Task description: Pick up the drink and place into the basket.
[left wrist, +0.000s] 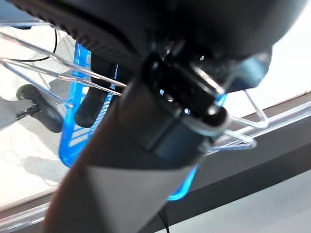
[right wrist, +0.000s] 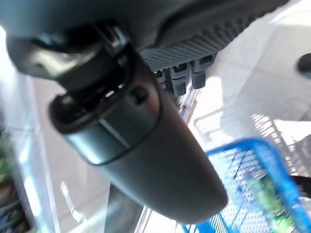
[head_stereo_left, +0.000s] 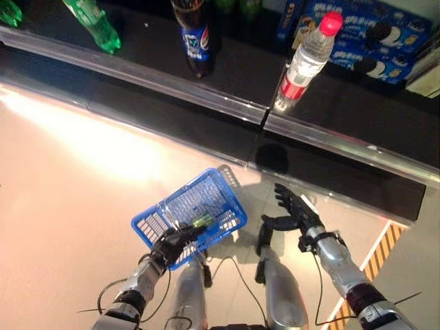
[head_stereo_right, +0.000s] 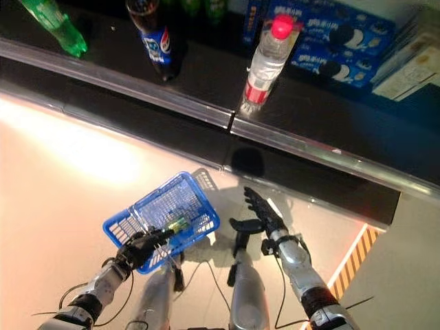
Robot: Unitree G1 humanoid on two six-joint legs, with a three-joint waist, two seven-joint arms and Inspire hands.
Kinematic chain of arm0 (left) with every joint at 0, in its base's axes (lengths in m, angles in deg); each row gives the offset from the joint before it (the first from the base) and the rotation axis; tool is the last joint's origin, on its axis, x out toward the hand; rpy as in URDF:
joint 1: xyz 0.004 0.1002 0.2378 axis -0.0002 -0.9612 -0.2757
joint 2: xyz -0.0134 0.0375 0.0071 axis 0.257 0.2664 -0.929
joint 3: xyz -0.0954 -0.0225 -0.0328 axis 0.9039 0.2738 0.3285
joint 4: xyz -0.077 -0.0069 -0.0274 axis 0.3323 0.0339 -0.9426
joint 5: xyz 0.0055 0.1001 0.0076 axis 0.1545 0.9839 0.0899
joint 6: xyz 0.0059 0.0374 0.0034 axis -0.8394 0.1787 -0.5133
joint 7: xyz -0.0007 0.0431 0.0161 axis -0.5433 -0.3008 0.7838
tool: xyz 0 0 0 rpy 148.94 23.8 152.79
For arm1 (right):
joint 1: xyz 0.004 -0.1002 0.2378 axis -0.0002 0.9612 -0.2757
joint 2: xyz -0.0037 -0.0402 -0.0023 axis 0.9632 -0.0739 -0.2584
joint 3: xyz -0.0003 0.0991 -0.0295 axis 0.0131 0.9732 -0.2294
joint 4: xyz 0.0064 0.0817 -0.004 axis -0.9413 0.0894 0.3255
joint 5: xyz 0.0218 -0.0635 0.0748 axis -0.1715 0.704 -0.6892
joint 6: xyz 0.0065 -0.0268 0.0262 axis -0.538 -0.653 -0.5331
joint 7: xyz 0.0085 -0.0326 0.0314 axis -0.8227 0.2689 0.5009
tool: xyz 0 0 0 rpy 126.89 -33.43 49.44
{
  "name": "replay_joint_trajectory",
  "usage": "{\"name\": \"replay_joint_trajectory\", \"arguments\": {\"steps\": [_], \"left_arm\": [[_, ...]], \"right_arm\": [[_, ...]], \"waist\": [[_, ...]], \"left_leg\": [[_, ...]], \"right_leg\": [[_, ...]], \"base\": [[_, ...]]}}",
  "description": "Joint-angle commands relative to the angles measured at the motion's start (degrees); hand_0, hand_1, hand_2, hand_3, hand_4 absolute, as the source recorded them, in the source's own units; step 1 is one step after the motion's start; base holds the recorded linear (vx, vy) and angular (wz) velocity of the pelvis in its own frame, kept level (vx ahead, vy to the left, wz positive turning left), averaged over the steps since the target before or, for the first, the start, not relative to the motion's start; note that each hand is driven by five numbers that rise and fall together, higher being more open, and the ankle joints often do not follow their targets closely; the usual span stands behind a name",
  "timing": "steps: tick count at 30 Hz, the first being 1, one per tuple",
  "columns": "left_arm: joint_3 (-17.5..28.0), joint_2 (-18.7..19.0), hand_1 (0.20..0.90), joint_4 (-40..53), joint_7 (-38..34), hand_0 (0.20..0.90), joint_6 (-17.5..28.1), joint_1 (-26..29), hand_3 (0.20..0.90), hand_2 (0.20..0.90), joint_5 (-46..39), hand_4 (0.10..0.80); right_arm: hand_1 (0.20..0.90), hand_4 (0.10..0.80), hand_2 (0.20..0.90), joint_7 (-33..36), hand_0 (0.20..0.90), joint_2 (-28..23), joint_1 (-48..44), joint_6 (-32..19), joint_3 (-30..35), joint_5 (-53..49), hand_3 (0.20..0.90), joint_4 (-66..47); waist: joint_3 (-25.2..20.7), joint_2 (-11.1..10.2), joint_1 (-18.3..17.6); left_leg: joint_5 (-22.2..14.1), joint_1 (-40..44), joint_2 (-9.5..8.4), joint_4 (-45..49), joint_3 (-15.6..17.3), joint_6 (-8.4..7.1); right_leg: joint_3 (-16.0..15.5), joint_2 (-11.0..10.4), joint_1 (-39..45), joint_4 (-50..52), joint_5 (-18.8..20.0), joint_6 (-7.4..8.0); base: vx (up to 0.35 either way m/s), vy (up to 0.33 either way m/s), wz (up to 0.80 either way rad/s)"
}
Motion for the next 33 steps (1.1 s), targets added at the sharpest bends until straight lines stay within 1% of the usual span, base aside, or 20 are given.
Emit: {"name": "replay_joint_trajectory", "arguments": {"steps": [1, 3, 7, 10, 16, 20, 25, 33], "left_arm": [[0.71, 3.51, 0.3, 4.47, 2.64, 0.3, 4.07, -1.55, 0.2, 0.3, -3.62, 0.1], [0.46, 3.51, 0.3, 4.32, 2.53, 0.3, 4.79, -1.46, 0.2, 0.3, -4.08, 0.1], [0.48, 2.94, 0.3, 3.59, 2.31, 0.3, 5.65, -1.69, 0.2, 0.3, -4.25, 0.1], [0.74, 2.79, 0.3, 3.53, 2.4, 0.3, 6.12, -2.46, 0.2, 0.3, -4.32, 0.1], [1.48, 2.44, 0.3, 2.51, 3.36, 0.3, 6.45, -2.77, 0.2, 0.3, -4.4, 0.1], [1.74, 2.32, 0.3, 2.06, 3.71, 0.3, 6.39, -2.92, 0.2, 0.3, -4.12, 0.1], [2.17, 2.46, 0.3, 1.6, 4.09, 0.3, 6.02, -3.35, 0.2, 0.3, -4.06, 0.1], [2.42, 2.7, 0.3, 2.36, 4.13, 0.3, 4.86, -3.89, 0.2, 0.3, -2.87, 0.1]], "right_arm": [[0.9, 0.8, 0.9, 1.33, 0.9, -2.95, -0.18, -5.89, -0.77, 1.97, 0.9, -10.0], [0.9, 0.8, 0.9, 1.5, 0.9, -4.37, -1.52, -7.2, -0.61, 1.94, 0.9, -14.18], [0.9, 0.8, 0.9, 1.65, 0.9, -5.87, -2.85, -7.6, 0.41, 1.05, 0.9, -19.81], [0.9, 0.8, 0.9, 2.17, 0.9, -6.94, -3.23, -8.93, 2.03, 0.32, 0.9, -24.67], [0.9, 0.8, 0.9, 4.9, 0.9, -7.12, -4.44, -11.59, 5.71, -1.65, 0.9, -30.85], [0.9, 0.8, 0.9, 6.08, 0.9, -6.57, -5.54, -13.67, 8.6, -5.05, 0.9, -32.87], [0.9, 0.8, 0.9, 6.3, 0.9, -6.79, -6.85, -15.03, 11.32, -7.98, 0.9, -33.53], [0.9, 0.8, 0.9, 8.95, 0.9, -7.95, -9.4, -15.59, 14.37, -10.18, 0.9, -32.94]], "waist": [[-1.49, -1.09, 0.15], [-0.93, -1.23, -0.02], [-0.84, -1.35, -0.37], [-0.77, -1.31, -0.73], [-0.45, -1.05, -1.2], [-0.06, -0.83, -1.39], [0.13, -0.57, -1.47], [0.33, -0.44, -0.81]], "left_leg": [[-7.09, -2.54, -2.76, 10.82, -1.61, 1.54], [-7.23, -2.93, -2.61, 11.34, -1.22, 1.9], [-7.53, -3.44, -2.62, 11.97, -0.61, 1.92], [-7.67, -3.24, -2.36, 11.88, 0.07, 1.81], [-8.43, -3.33, -2.16, 12.93, 0.77, 1.9], [-8.9, -3.05, -2.16, 13.35, 1.12, 1.91], [-9.12, -2.73, -2.34, 13.69, 1.26, 1.99], [-9.57, -2.65, -2.48, 14.65, 1.11, 2.08]], "right_leg": [[3.49, 0.34, -3.42, 11.9, -7.22, 2.13], [3.74, 0.52, -4.07, 12.67, -7.38, 2.14], [4.23, 0.55, -3.99, 12.37, -7.56, 2.15], [4.36, 0.46, -3.55, 11.87, -7.65, 2.18], [4.4, 0.2, -3.16, 12.21, -8.31, 2.04], [4.21, 0.04, -2.67, 12.24, -8.54, 1.94], [4.04, -0.15, -2.25, 12.28, -8.54, 1.8], [3.61, -0.26, -1.73, 12.56, -8.69, 1.61]], "base": [[-0.04, -0.017, 0.02], [-0.043, -0.006, 0.01], [-0.008, 0.004, 0.02], [0.001, 0.014, -0.02], [0.017, 0.015, -0.05], [0.017, 0.003, 0.0], [0.04, 0.015, -0.02], [0.034, -0.007, 0.0]]}}
